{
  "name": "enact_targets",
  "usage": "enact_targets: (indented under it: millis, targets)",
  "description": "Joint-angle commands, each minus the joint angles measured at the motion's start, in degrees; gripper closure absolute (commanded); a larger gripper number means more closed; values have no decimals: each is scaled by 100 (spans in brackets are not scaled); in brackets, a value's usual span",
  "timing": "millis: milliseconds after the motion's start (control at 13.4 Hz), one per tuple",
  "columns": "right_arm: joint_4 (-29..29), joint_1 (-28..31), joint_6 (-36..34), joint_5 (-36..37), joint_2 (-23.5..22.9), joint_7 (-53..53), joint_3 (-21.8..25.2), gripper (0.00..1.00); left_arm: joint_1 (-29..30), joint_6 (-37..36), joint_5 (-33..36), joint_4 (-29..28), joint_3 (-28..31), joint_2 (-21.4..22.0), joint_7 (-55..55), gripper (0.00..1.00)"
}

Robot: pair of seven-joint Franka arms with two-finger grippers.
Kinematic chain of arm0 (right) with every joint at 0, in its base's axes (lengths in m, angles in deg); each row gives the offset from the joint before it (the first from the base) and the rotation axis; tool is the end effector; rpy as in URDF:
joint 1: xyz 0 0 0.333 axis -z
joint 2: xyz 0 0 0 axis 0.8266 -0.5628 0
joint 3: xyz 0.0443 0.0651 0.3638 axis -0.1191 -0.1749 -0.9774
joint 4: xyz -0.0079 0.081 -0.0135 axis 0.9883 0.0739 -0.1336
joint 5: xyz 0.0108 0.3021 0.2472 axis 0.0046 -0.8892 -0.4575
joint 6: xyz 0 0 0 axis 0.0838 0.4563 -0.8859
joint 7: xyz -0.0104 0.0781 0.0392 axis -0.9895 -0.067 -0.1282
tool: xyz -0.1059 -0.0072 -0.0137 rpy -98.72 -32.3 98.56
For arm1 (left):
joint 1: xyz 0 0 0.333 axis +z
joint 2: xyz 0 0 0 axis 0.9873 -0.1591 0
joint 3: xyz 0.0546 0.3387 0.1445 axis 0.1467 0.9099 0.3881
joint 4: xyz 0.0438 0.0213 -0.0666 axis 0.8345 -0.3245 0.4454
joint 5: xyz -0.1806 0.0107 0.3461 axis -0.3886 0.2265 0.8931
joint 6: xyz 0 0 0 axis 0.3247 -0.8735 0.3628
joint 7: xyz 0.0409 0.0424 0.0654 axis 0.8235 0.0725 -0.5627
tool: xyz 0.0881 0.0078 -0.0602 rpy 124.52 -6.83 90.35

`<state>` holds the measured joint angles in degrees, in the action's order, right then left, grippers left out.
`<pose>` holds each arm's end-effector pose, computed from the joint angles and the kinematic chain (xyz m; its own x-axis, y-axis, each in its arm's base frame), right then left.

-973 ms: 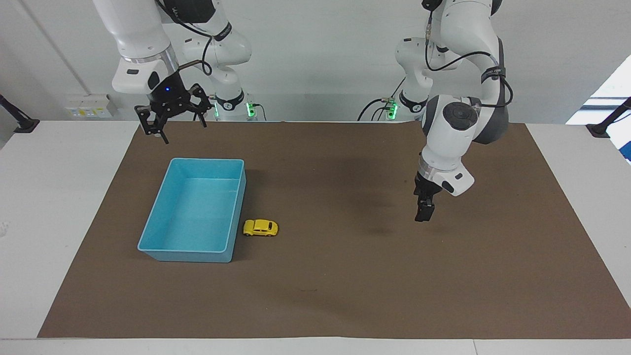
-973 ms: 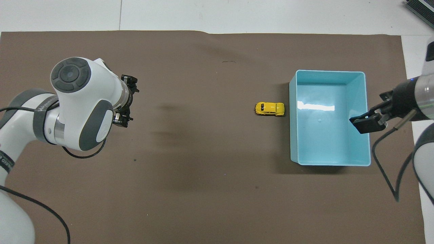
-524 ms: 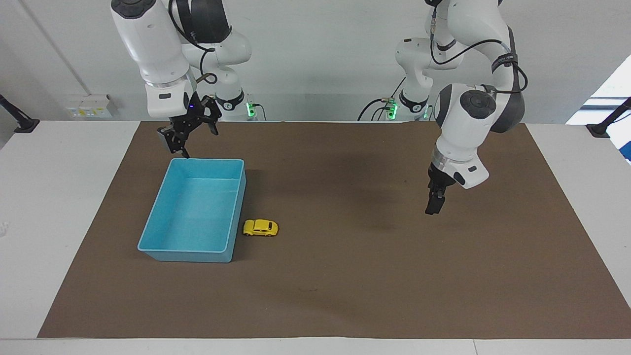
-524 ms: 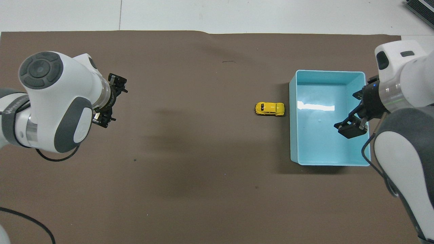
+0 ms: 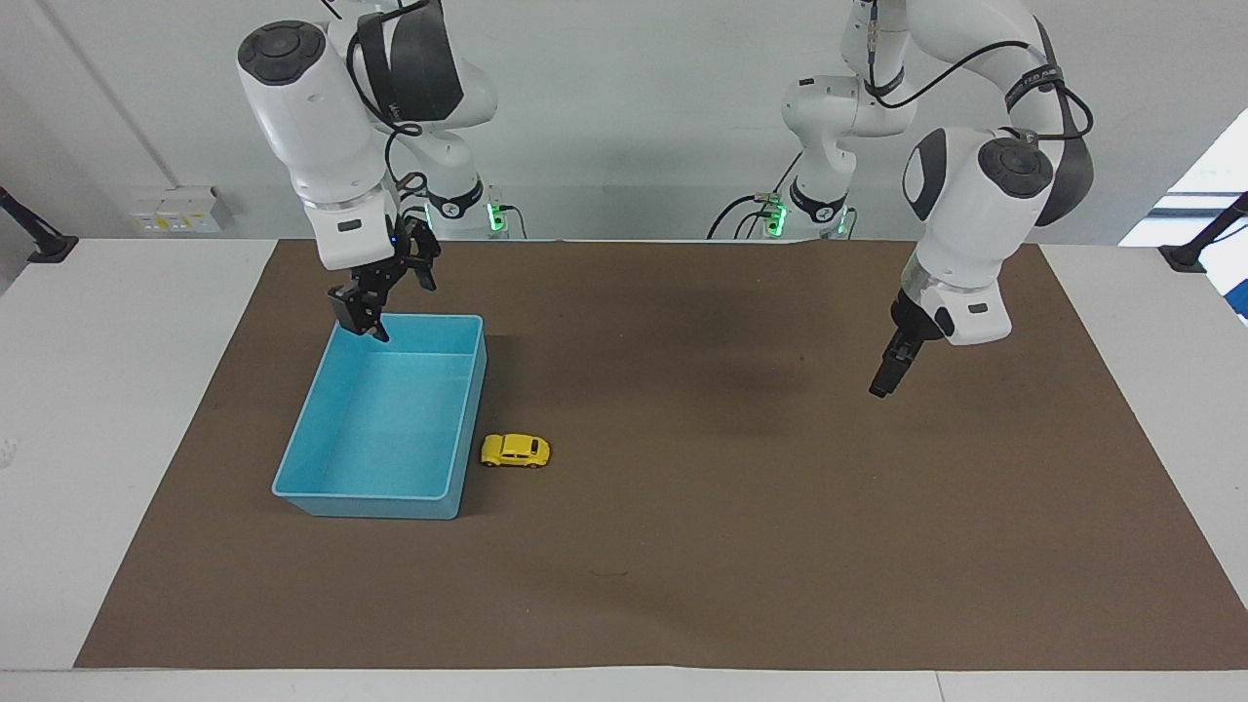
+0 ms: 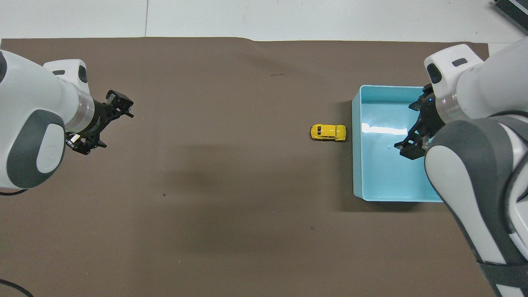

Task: Wind up and store yellow beetle car
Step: 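Lower the right gripper onto the car while the left gripper withdraws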

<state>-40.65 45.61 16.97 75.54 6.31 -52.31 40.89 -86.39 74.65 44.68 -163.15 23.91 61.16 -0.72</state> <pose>0.5933 0.0901 0.6074 0.3991 0.9167 0.0185 0.9168 -0.3993 0.0072 0.5910 -0.1070 0.5457 0.6971 0.7168 0.0181 0.7162 -0.6972 0.0316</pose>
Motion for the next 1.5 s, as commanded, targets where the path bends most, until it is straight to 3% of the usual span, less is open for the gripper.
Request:
enact_targets:
  millis: [0, 524, 748, 1122, 1421]
  targets:
    - [-16, 12, 194, -80, -217, -463, -48, 0, 62, -264, -85, 152, -37, 55, 585, 0]
    - [-42, -410, 870, -18, -630, -543, -93, 0, 212, -598, -76, 205, -29, 152, 3362, 0]
    - [-86, -418, 1230, -45, -911, -1086, -93, 0, 326, -677, -67, 205, -37, 283, 4645, 0]
    - [-314, -418, 1845, -18, -1140, -1440, -93, 0, 317, -905, -67, 266, -37, 582, 4877, 0]
    - [-454, -480, 2364, -62, -1448, -1431, -93, 0, 317, -1599, -32, 731, -38, 784, 5025, 0]
